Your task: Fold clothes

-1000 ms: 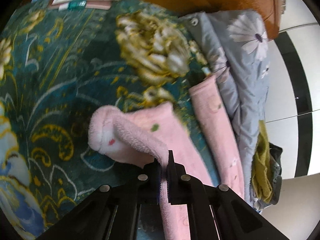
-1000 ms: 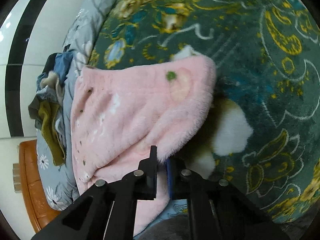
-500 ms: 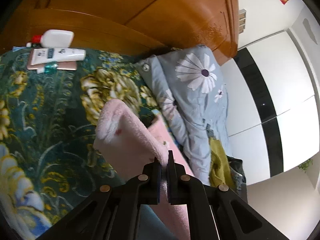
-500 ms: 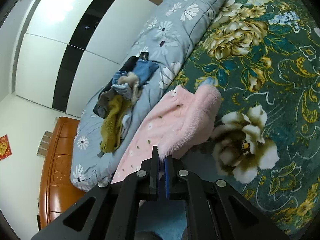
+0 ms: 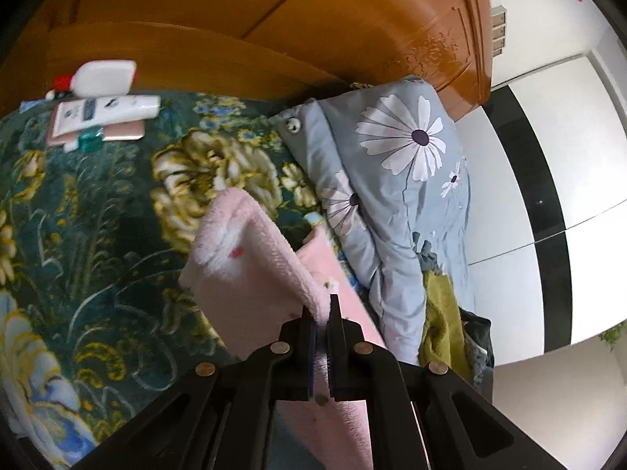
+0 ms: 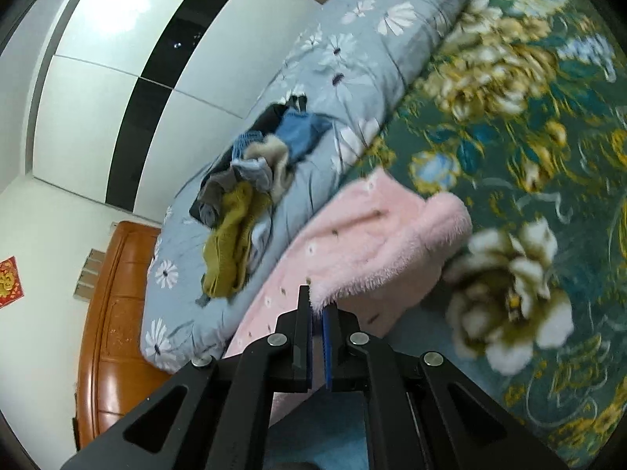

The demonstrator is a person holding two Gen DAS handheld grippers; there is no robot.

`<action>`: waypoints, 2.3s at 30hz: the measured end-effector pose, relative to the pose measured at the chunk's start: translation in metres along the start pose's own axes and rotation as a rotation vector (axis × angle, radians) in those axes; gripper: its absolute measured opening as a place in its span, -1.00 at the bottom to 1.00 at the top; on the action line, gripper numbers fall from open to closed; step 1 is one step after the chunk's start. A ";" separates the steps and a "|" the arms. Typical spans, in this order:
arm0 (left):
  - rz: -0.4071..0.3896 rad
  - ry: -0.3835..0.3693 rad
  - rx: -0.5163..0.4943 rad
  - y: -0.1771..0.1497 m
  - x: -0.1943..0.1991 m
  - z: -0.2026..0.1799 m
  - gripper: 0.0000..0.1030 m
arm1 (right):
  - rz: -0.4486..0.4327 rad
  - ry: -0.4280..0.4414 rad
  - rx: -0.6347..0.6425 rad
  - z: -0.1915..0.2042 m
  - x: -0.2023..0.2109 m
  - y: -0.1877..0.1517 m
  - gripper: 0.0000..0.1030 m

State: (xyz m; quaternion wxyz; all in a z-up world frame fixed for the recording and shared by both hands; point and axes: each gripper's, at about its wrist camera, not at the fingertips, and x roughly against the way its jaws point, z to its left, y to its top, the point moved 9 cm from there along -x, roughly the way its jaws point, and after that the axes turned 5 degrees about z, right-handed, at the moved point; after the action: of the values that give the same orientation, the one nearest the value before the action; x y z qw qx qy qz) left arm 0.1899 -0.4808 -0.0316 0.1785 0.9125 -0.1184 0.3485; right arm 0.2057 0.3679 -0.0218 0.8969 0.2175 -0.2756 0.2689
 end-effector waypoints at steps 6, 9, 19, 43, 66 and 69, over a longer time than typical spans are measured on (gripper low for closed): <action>0.041 0.058 -0.051 0.024 -0.049 -0.051 -0.92 | -0.002 -0.014 0.014 0.016 -0.040 0.042 -0.93; 0.076 0.112 -0.083 0.037 -0.094 -0.075 -0.92 | 0.013 -0.022 0.008 0.023 -0.069 0.068 -0.93; 0.190 0.284 -0.145 0.051 -0.264 -0.088 -0.91 | 0.097 -0.184 0.055 0.017 -0.203 0.146 -0.93; 0.154 0.155 -0.016 0.010 -0.191 0.022 0.13 | 0.118 -0.194 0.241 0.018 -0.213 0.124 -0.14; 0.131 -0.037 0.216 -0.052 -0.219 0.060 0.19 | 0.013 -0.073 -0.281 -0.113 -0.182 0.051 0.43; 0.140 -0.046 0.241 -0.057 -0.217 0.062 0.19 | -0.024 -0.048 -0.368 -0.115 -0.188 0.054 0.29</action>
State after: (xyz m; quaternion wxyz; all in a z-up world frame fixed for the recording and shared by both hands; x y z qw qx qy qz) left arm 0.0876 -0.4348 -0.2353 0.0400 0.9246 -0.1429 0.3508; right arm 0.0844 0.4033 -0.2102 0.9179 0.0594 -0.3389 0.1978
